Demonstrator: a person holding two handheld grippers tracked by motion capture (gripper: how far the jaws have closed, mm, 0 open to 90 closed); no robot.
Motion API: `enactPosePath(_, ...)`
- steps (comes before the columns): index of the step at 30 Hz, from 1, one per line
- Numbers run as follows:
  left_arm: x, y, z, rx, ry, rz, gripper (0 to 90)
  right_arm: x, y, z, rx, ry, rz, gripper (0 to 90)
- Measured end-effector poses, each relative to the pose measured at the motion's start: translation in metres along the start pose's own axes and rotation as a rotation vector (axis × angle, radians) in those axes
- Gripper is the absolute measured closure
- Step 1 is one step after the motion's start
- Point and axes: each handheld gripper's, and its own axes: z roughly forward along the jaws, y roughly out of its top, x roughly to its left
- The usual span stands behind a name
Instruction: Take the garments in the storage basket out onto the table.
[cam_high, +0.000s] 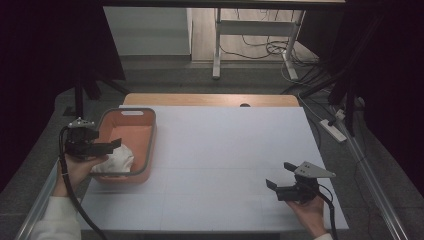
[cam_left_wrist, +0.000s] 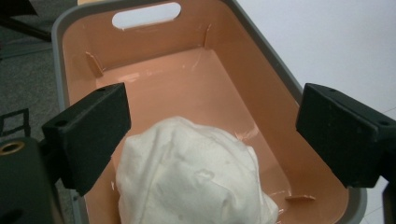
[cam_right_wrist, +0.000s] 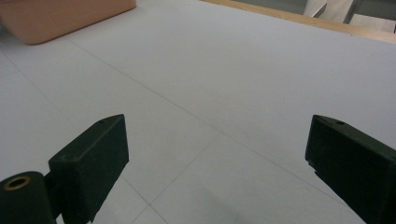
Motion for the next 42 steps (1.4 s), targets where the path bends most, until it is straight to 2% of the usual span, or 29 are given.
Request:
enactPosePath(7,-0.002,-0.002,0.009,0.056,0.022,0.022,8.9,0.0,0.0,0.0,0.0,0.003,0.0,6.1)
enactPosePath(19,0.001,-0.005,0.016,0.099,0.022,0.019,8.7,0.001,0.0,0.001,0.005,0.003,-0.001,6.1)
enactPosePath(22,0.003,-0.006,0.018,0.123,0.014,0.017,8.7,0.001,0.0,0.001,0.005,0.004,-0.002,6.2)
enactPosePath(25,0.003,-0.008,0.024,0.169,0.014,0.025,8.4,0.001,-0.001,0.001,0.007,0.008,-0.003,6.1)
enactPosePath(34,0.007,-0.009,0.029,0.213,0.026,0.009,7.4,0.001,-0.001,0.001,0.005,0.007,-0.004,6.1)
enactPosePath(40,0.012,-0.01,0.041,0.29,0.023,-0.001,6.4,0.002,-0.001,0.002,0.007,0.01,-0.009,6.1)
enactPosePath(42,0.013,-0.01,0.041,0.297,0.022,0.0,6.4,0.002,-0.001,0.002,0.006,0.01,-0.008,6.1)
